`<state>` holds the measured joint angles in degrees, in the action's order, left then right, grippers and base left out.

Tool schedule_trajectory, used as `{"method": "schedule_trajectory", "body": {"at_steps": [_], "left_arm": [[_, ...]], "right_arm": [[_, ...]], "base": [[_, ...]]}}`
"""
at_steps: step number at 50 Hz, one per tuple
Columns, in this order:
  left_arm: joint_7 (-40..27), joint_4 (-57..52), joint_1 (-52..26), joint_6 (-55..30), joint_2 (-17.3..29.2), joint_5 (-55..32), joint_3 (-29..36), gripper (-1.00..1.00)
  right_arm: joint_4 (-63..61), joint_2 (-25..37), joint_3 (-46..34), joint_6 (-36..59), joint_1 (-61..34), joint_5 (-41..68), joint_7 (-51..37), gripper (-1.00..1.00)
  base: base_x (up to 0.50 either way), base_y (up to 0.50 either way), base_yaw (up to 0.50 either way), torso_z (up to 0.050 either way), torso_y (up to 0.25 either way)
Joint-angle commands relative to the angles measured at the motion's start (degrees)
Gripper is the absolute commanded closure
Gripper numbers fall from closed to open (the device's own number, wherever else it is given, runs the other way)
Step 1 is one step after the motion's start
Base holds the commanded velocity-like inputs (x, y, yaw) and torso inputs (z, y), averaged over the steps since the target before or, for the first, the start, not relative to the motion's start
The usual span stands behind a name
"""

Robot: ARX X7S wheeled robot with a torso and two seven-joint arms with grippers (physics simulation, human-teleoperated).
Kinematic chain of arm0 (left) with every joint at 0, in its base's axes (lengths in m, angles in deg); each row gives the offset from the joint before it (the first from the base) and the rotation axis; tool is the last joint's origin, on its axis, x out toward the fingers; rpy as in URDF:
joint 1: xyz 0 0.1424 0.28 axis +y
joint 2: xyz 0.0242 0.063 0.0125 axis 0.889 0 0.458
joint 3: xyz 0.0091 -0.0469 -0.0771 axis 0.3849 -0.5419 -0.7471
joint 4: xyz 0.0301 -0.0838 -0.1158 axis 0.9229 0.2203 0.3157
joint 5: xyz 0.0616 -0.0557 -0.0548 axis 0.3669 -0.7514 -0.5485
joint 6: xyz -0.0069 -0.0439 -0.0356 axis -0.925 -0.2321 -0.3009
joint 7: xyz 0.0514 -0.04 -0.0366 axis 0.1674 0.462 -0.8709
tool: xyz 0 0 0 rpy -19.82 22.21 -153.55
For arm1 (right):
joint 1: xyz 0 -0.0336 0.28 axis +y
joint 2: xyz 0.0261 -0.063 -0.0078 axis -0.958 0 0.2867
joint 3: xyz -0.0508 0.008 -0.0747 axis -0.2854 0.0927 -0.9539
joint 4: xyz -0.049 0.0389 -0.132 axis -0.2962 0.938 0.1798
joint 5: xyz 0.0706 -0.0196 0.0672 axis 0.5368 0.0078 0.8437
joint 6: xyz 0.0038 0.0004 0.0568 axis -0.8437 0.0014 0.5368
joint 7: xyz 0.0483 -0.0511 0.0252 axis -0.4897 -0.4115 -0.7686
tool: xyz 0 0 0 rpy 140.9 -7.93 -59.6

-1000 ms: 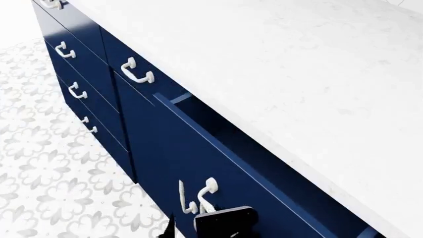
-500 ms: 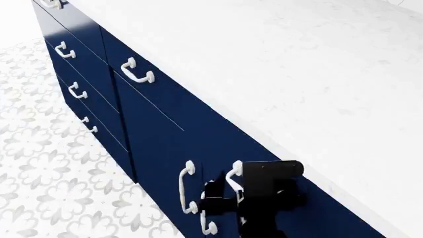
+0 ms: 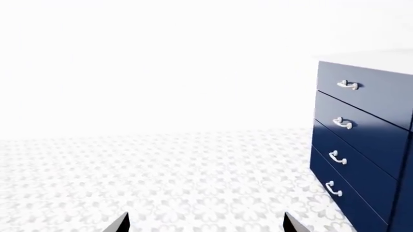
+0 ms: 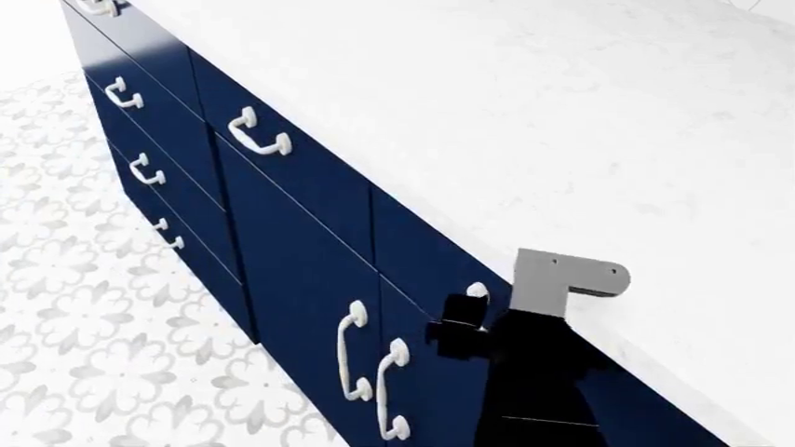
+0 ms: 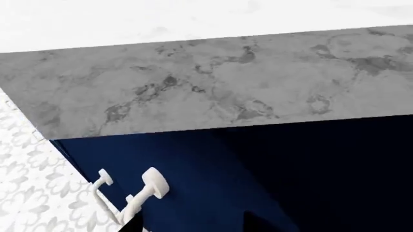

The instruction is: Close the left drawer.

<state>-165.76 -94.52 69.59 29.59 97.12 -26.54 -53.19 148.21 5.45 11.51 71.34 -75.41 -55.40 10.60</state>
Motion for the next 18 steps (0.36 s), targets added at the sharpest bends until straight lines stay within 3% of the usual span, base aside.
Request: {"method": "schedule_trajectory", "body": {"at_steps": [1,13,15,18], "left_arm": [[-1.35,-0.63,2.43,-0.02,-0.02,0.81,-2.38,-1.0],[0.51,-0.38,0.93,-1.41,-1.31,-0.09,-2.27,-1.0],[1.14,-0.96,0.15,-2.21,-1.24,-0.18,-2.07,-1.0],[1.95,-2.42,-1.05,-3.47,-0.71,-0.11,-1.97,-1.0]], "right_arm": [[-0.02,4.12,2.49,1.38,-7.28,-14.46,-6.33,-1.0],[-0.02,5.16,1.86,1.55,-8.25,-14.34,-6.06,-1.0],[-0.02,4.99,1.91,0.55,-8.56,-13.98,-3.49,-1.0],[-0.02,3.37,-0.32,-4.67,-8.76,-14.19,8.41,-1.0]], "base": [[0.0,0.0,0.0,0.0,0.0],[0.0,0.0,0.0,0.001,0.004],[0.0,0.0,0.0,0.0,0.005],[0.0,0.0,0.0,0.0,0.004]]}}
